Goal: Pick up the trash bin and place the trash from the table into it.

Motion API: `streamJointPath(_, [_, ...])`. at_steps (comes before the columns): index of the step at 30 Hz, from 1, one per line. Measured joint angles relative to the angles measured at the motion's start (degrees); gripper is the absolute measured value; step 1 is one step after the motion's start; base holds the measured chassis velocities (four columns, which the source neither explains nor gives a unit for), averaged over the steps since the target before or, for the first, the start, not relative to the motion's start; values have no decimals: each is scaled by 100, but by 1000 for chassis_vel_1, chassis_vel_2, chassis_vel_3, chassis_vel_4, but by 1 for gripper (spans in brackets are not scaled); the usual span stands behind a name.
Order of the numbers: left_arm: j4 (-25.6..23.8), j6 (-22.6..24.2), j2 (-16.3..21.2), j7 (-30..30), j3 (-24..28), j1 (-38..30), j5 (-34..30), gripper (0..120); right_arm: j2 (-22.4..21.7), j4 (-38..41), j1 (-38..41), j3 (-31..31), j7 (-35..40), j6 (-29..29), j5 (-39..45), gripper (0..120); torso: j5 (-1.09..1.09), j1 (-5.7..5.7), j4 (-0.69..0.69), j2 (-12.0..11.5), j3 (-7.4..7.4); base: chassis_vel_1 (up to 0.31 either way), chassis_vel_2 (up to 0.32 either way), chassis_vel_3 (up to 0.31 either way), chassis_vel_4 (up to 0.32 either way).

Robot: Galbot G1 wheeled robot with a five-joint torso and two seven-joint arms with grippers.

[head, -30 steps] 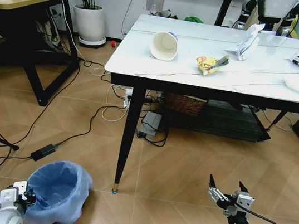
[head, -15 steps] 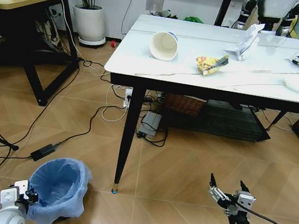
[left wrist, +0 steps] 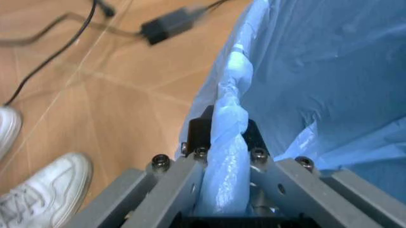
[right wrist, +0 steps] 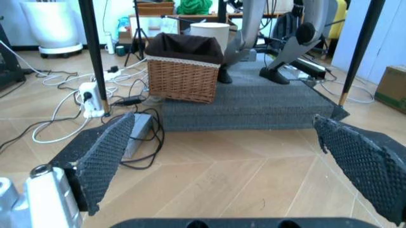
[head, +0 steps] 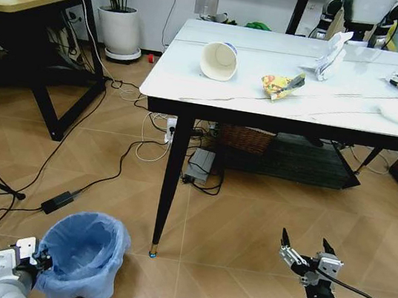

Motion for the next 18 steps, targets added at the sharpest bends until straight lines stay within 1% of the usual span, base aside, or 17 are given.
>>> streamJointPath(1, [0, 0, 0, 0, 0, 0, 0, 0, 0, 0, 0, 0, 0, 0, 0, 100, 0, 0, 0, 0, 0, 0, 0, 0, 0])
streamJointPath(4, [-586, 104, 142, -254, 143, 103, -134, 0, 40, 34, -42, -17, -9, 66, -68, 100, 1, 0, -1, 0, 0, 0, 0, 0, 0])
streamJointPath(5, [-586, 104, 142, -254, 143, 103, -134, 0, 40, 34, -42, -17, -9, 66, -68, 100, 1, 0, -1, 0, 0, 0, 0, 0, 0])
streamJointPath(8, [-1061, 166, 238, -569, 239, 250, -355, 0, 7, 69, -57, -39, -16, 84, -83, 100, 1, 0, 0, 0, 0, 0, 0, 0, 0])
streamJointPath(10, [-1113, 167, 248, -615, 250, 266, -397, 0, 0, 73, -57, -41, -17, 84, -84, 100, 1, 0, 1, 0, 0, 0, 0, 0, 0])
streamJointPath(12, [-1411, 168, 365, -1095, 378, 294, -839, 0, -22, 104, -73, -46, -23, 89, -102, 100, 1, 0, 1, 0, 0, 0, 0, 0, 0])
streamJointPath(13, [-1443, 168, 388, -1170, 406, 286, -881, 0, -22, 108, -77, -46, -23, 91, -107, 100, 1, 0, 1, 0, 0, 0, 0, 0, 0])
streamJointPath(14, [-1550, 168, 492, -1427, 534, 223, -1008, 0, -14, 137, -97, -45, -27, 96, -131, 100, 2, 0, 0, 0, 0, 0, 0, 0, 0])
streamJointPath(15, [-1550, 168, 492, -1427, 534, 223, -1008, 0, -14, 137, -97, -45, -27, 96, -131, 100, 2, 0, 0, 0, 0, 0, 0, 0, 0])
streamJointPath(16, [-1601, 168, 545, -1568, 610, 186, -1095, 0, -4, 156, -107, -45, -28, 96, -144, 100, 2, 0, 0, 0, 0, 0, 0, 0, 0])
streamJointPath(17, [-1668, 168, 626, -1814, 749, 117, -1261, 0, 10, 180, -115, -45, -30, 96, -165, 100, 1, 0, -1, 0, 0, 0, 0, 0, 0])
streamJointPath(18, [-1668, 168, 626, -1814, 749, 117, -1261, 0, 10, 180, -115, -45, -30, 96, -165, 100, 1, 0, -1, 0, 0, 0, 0, 0, 0])
